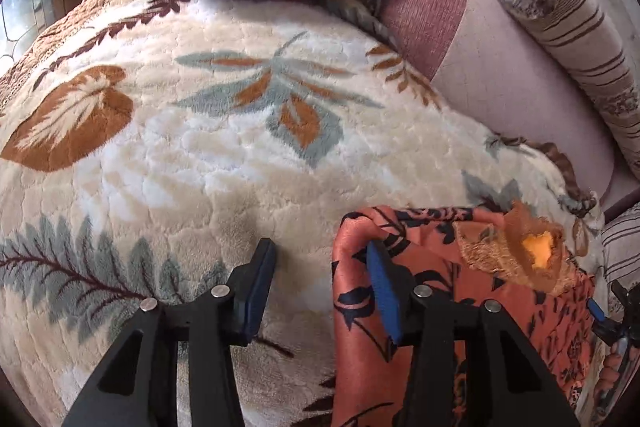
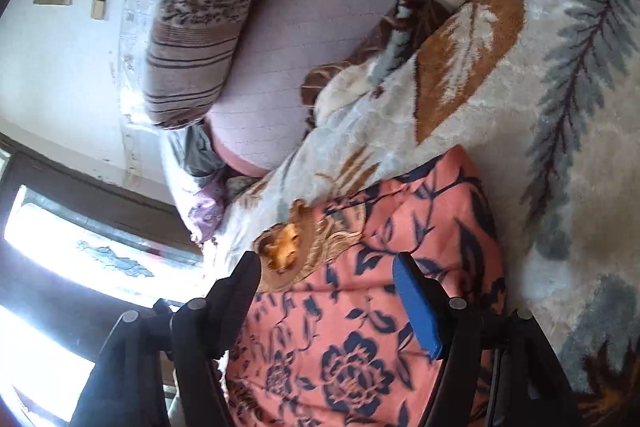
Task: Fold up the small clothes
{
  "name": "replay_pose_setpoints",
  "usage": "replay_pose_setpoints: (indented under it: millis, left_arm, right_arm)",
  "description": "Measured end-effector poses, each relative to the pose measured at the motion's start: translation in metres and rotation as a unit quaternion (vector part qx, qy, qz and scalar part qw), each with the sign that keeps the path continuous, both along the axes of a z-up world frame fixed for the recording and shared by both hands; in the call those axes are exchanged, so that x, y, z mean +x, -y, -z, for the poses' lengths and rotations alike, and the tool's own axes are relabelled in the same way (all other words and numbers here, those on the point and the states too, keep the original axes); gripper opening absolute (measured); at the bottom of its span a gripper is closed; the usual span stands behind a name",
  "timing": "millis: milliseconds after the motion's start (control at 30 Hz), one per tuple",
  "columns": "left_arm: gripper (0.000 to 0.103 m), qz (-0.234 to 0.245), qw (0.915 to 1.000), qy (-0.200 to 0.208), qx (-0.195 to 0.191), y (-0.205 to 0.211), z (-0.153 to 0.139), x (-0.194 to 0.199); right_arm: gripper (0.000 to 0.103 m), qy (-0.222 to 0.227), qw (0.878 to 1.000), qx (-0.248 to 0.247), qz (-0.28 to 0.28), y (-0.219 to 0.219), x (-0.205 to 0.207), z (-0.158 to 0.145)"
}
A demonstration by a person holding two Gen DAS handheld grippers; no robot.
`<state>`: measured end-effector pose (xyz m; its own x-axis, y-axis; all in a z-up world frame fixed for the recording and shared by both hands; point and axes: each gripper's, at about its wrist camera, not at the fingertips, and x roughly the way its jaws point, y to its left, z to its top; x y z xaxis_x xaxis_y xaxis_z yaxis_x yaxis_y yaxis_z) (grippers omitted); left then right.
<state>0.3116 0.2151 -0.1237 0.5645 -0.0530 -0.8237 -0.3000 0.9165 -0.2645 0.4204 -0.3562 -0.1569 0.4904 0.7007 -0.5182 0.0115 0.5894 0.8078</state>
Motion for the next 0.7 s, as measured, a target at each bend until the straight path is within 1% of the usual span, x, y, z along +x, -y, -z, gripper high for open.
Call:
replay_pose_setpoints:
  millis: [33, 67, 100, 133, 167, 267, 300, 367, 467, 600, 700]
  left_arm:
    - [0.050, -0.005, 0.9999, 0.010, 0.006, 0.000, -0.002, -0.001]
    - [0.050, -0.012, 0.9999, 0.005, 0.004, -0.001, -0.006, -0.001]
    - [0.050, -0.019, 0.9998, 0.005, -0.002, -0.003, -0.011, -0.004]
    - [0.050, -0.023, 0.9996, 0.018, -0.001, -0.004, -0.019, -0.009]
    - [0.050, -0.028, 0.9991, 0.032, 0.007, -0.005, -0.027, -0.017]
    - [0.050, -0.007, 0.9978, 0.064, 0.017, -0.003, -0.051, -0.049]
    - [0.050, -0.003, 0.9971, 0.075, 0.015, -0.002, -0.058, -0.063]
    - [0.059, 0.007, 0.9965, 0.082, 0.014, 0.001, -0.069, -0.094]
    - [0.064, 0.025, 0.9952, 0.095, -0.005, 0.008, -0.080, -0.151]
    - [0.065, 0.047, 0.9953, 0.083, -0.014, 0.022, -0.077, -0.234]
    - [0.065, 0.054, 0.9956, 0.068, -0.035, 0.027, -0.068, -0.291]
  right_arm:
    - [0.071, -0.028, 1.000, -0.006, 0.010, 0.003, 0.008, 0.016]
    - [0.068, -0.042, 0.998, 0.026, 0.031, 0.012, 0.010, 0.027]
    - [0.071, -0.039, 0.996, 0.048, 0.059, 0.020, 0.006, 0.027]
    - [0.072, -0.026, 0.996, 0.041, 0.072, 0.023, 0.001, 0.018]
    - [0.072, -0.007, 0.997, 0.022, 0.070, 0.023, -0.005, 0.007]
    - [0.072, 0.018, 0.998, -0.004, 0.059, 0.025, -0.034, -0.018]
    - [0.072, 0.024, 0.998, -0.020, 0.049, 0.024, -0.047, -0.025]
    - [0.072, 0.036, 0.997, -0.052, 0.037, 0.024, -0.080, -0.037]
    - [0.072, 0.030, 0.997, -0.068, 0.023, 0.024, -0.137, -0.042]
    - [0.072, 0.018, 0.995, -0.097, 0.007, 0.027, -0.213, -0.040]
    - [0.072, -0.003, 0.993, -0.114, -0.007, 0.033, -0.262, -0.035]
